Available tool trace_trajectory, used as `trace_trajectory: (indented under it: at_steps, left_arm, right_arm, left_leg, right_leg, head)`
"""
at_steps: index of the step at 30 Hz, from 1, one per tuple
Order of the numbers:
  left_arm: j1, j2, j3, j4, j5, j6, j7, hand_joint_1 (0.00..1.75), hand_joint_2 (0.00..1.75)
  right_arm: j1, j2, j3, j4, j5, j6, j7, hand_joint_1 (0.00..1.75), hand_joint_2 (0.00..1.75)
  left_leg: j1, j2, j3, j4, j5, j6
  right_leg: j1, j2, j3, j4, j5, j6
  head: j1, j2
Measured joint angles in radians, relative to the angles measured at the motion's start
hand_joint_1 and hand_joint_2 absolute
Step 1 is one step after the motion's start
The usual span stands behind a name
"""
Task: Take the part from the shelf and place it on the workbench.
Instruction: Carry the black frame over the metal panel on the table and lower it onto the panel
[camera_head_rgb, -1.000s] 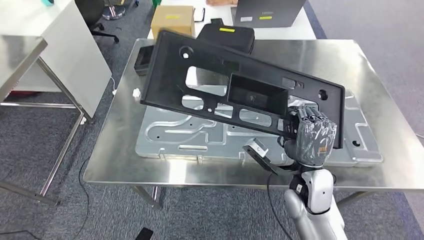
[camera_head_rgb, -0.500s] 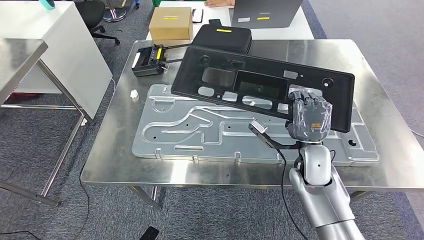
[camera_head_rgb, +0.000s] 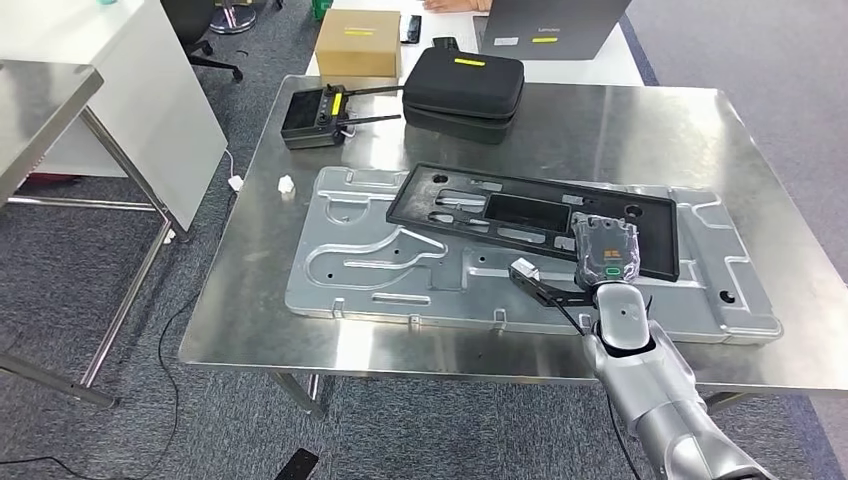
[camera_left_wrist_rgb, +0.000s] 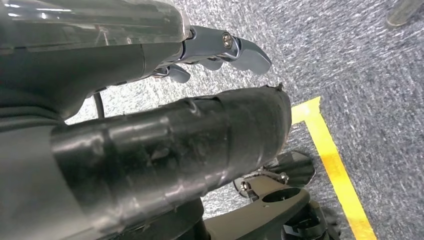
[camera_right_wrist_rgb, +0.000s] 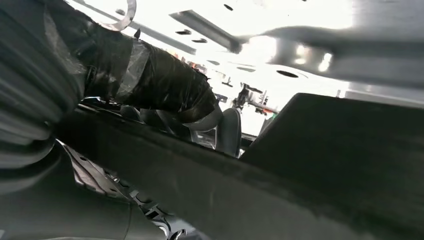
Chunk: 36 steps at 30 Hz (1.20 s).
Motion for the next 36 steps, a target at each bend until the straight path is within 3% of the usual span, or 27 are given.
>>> trace_trajectory:
  at_steps: [2,4,6,8,10,11,12,14,16,19,21,24,25,26,27,30,32,34,36]
  left_arm:
    - [-0.001,0.0,-0.001,0.0,0.001,0.0,0.0,0.0,0.0]
    - [-0.001,0.0,-0.002,0.0,0.001,0.001,0.0,0.0,0.0]
    - [-0.002,0.0,-0.002,0.0,0.002,0.001,0.0,0.0,0.0]
    - [-0.003,0.0,-0.003,0.0,0.003,0.002,0.0,0.0,0.0]
    - [-0.001,0.0,-0.003,0.0,0.003,0.002,0.001,0.0,0.0]
    - [0.0,0.0,-0.003,0.0,0.003,0.003,0.002,0.0,0.0]
    - [0.0,0.0,-0.003,0.0,0.003,0.003,0.002,0.0,0.0]
    - [-0.001,0.0,-0.003,0.0,0.004,0.006,0.003,0.0,0.0]
    - [-0.002,0.0,-0.004,0.0,0.004,0.009,0.003,0.0,0.0]
    - [-0.001,0.0,-0.006,0.0,0.007,0.013,0.003,0.0,0.0]
    - [-0.001,0.0,-0.008,0.0,0.009,0.015,0.003,0.0,0.0]
    - [0.0,0.0,-0.012,0.0,0.011,0.02,0.001,0.0,0.0]
    - [0.002,0.0,-0.013,0.0,0.013,0.022,0.0,0.0,0.0]
    - [0.004,0.0,-0.013,0.0,0.016,0.023,0.0,0.0,0.0]
    - [0.007,0.0,-0.014,0.0,0.019,0.025,-0.001,0.0,0.0]
    - [0.01,0.0,-0.014,0.0,0.028,0.03,-0.004,0.0,0.0]
    - [0.011,0.001,-0.015,0.0,0.031,0.035,-0.006,0.0,0.0]
    - [0.012,0.001,-0.015,0.0,0.039,0.048,-0.01,0.0,0.0]
    - [0.014,0.003,-0.014,0.0,0.053,0.064,-0.017,0.0,0.0]
  right_arm:
    - [-0.007,-0.001,0.002,0.032,-0.005,0.004,0.0,1.58,1.75]
    - [-0.005,-0.001,0.002,0.062,-0.017,-0.001,0.0,0.95,1.75]
    - [-0.003,-0.001,0.002,0.084,-0.032,-0.018,-0.003,0.4,1.75]
    - [-0.001,-0.001,0.002,0.101,-0.041,-0.045,-0.006,0.4,1.75]
    - [0.0,-0.002,0.001,0.114,-0.045,-0.065,-0.006,0.21,1.75]
    - [0.0,-0.002,0.001,0.119,-0.045,-0.071,-0.005,0.1,1.75]
    - [-0.001,-0.002,0.001,0.123,-0.046,-0.073,-0.005,0.0,1.75]
    - [-0.003,-0.002,-0.001,0.128,-0.054,-0.08,-0.007,0.0,0.87]
    - [-0.003,-0.002,-0.007,0.129,-0.062,-0.1,-0.008,0.0,0.0]
    - [0.016,-0.003,-0.019,0.117,-0.065,-0.151,-0.006,0.0,0.0]
    - [0.046,-0.008,-0.027,0.092,-0.064,-0.185,-0.006,0.0,0.0]
    - [0.105,-0.016,-0.041,0.035,-0.055,-0.221,-0.01,0.0,0.0]
    - [0.127,-0.019,-0.047,0.014,-0.051,-0.228,-0.012,0.0,0.0]
    - [0.147,-0.023,-0.052,-0.009,-0.046,-0.232,-0.014,0.0,0.0]
    - [0.167,-0.028,-0.057,-0.034,-0.037,-0.236,-0.017,0.0,0.0]
    - [0.217,-0.045,-0.075,-0.12,-0.009,-0.244,-0.021,0.0,0.0]
    - [0.24,-0.056,-0.085,-0.165,0.005,-0.245,-0.022,0.0,0.0]
    - [0.273,-0.079,-0.092,-0.215,0.019,-0.24,-0.025,0.0,0.0]
    - [0.316,-0.123,-0.096,-0.279,0.024,-0.216,-0.041,0.0,0.0]
  left_leg:
    - [-0.002,0.001,-0.002,0.0,0.0,-0.008]
    - [-0.002,0.001,-0.001,0.0,-0.003,-0.017]
    - [-0.001,0.003,-0.018,0.041,-0.033,-0.028]
    - [0.003,0.005,-0.07,0.156,-0.092,-0.036]
    - [0.008,0.006,-0.124,0.267,-0.129,-0.043]
    - [0.009,0.006,-0.131,0.28,-0.123,-0.045]
    - [0.011,0.006,-0.118,0.253,-0.098,-0.046]
    - [0.014,0.006,-0.051,0.12,-0.034,-0.045]
    - [0.012,0.006,0.001,0.019,-0.006,-0.038]
    - [0.009,0.005,0.012,-0.003,-0.004,-0.02]
    - [0.011,0.007,0.016,-0.012,0.003,-0.006]
    - [0.01,0.008,0.015,-0.017,0.007,0.007]
    - [0.009,0.008,0.014,-0.016,0.007,0.008]
    - [0.008,0.007,0.014,-0.015,0.006,0.009]
    - [0.008,0.006,0.014,-0.013,0.005,0.009]
    - [0.005,0.005,0.013,-0.005,-0.002,0.003]
    - [0.002,0.006,0.011,-0.003,-0.004,-0.005]
    - [0.0,0.006,0.012,-0.005,-0.004,-0.014]
    - [0.0,0.006,0.006,0.014,-0.022,-0.024]
  right_leg:
    - [0.006,0.001,0.013,-0.027,0.0,-0.006]
    - [0.002,0.001,0.017,-0.035,0.003,-0.014]
    - [-0.005,0.0,0.022,-0.042,0.007,-0.026]
    - [-0.007,-0.002,0.025,-0.044,0.006,-0.032]
    - [-0.006,-0.002,0.027,-0.044,0.005,-0.034]
    - [-0.006,-0.001,0.028,-0.044,0.004,-0.034]
    - [-0.006,-0.001,0.03,-0.043,0.004,-0.033]
    - [-0.007,0.0,0.036,-0.041,0.0,-0.028]
    - [-0.004,0.002,0.037,-0.038,-0.003,-0.018]
    - [-0.002,0.005,0.039,-0.042,-0.001,0.001]
    - [-0.005,0.004,0.028,-0.016,-0.023,0.011]
    - [-0.006,0.003,-0.047,0.154,-0.115,0.019]
    - [-0.007,0.003,-0.072,0.208,-0.134,0.021]
    - [-0.007,0.003,-0.083,0.231,-0.134,0.021]
    - [-0.006,0.003,-0.076,0.215,-0.116,0.019]
    - [-0.002,0.002,0.014,0.027,-0.028,0.007]
    - [0.004,0.001,0.041,-0.035,-0.014,-0.001]
    - [0.004,0.002,0.043,-0.039,-0.013,-0.009]
    - [-0.002,-0.002,0.05,-0.048,-0.01,-0.019]
  head:
    - [0.0,0.0]
    - [0.0,0.0]
    - [-0.002,0.0]
    - [-0.003,0.0]
    - [-0.003,0.0]
    - [-0.003,0.0]
    - [-0.003,0.0]
    - [-0.003,0.0]
    - [-0.002,0.0]
    - [-0.002,0.0]
    - [-0.001,0.0]
    - [-0.001,0.0]
    - [-0.001,0.0]
    - [-0.001,0.0]
    - [-0.001,0.0]
    - [-0.001,0.0]
    - [-0.001,0.0]
    - [-0.002,0.0]
    - [-0.002,0.0]
